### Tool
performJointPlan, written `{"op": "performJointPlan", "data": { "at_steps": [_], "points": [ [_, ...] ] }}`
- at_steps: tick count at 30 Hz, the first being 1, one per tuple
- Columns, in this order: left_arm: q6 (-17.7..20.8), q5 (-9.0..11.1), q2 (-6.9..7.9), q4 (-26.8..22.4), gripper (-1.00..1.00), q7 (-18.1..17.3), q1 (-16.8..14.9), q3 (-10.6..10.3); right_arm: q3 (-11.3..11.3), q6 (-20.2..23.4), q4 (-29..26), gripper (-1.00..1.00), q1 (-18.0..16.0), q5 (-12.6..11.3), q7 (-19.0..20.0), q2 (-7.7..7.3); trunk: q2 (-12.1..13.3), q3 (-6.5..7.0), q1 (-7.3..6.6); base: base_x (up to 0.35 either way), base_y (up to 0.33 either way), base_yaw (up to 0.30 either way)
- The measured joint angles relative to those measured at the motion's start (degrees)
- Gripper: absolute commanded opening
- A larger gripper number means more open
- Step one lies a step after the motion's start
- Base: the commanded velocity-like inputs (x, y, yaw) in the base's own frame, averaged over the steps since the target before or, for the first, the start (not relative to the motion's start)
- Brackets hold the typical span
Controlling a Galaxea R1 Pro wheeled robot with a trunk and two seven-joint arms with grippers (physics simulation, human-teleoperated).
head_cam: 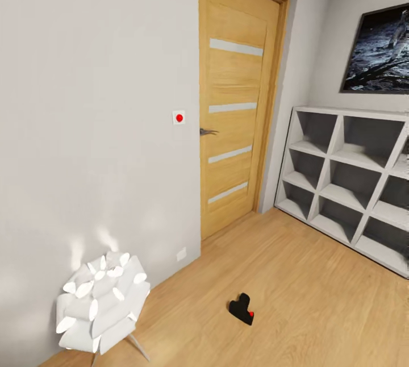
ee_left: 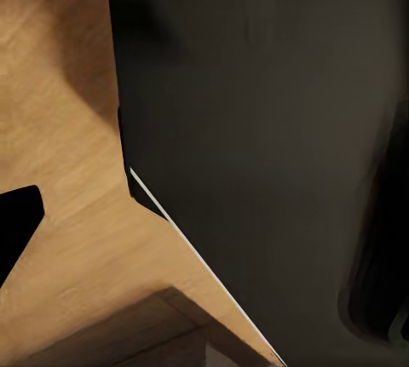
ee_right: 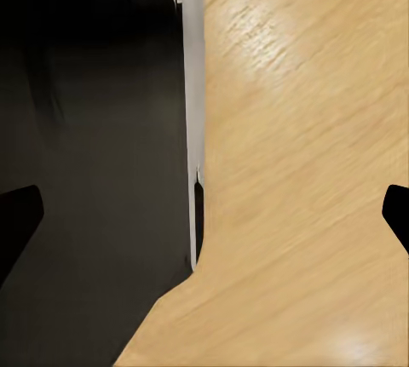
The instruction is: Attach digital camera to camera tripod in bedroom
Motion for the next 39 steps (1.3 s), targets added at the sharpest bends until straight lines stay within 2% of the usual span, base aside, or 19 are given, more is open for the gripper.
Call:
{"op": "performJointPlan", "data": {
  "at_steps": [13, 28, 39],
  "points": [
    [0.02, 0.00, 0.00, 0.00, 1.00, -0.01, -0.01, 0.00, -0.01, 0.00, 0.00, 1.00, 0.00, 0.00, 0.00, 0.00, 0.00, 0.00, 0.00, 0.340, 0.033, -0.160],
    [-0.01, 0.00, 0.00, 0.00, 1.00, -0.02, 0.01, 0.00, -0.01, 0.00, 0.01, 1.00, 0.02, 0.00, 0.00, 0.00, 0.00, 0.00, 0.00, 0.322, 0.000, -0.293],
    [-0.05, 0.00, 0.00, 0.00, 1.00, -0.03, -0.01, 0.00, -0.01, 0.00, 0.00, 1.00, -0.01, 0.00, 0.00, 0.00, 0.00, 0.00, 0.02, 0.174, 0.000, -0.300]
  ]
}}
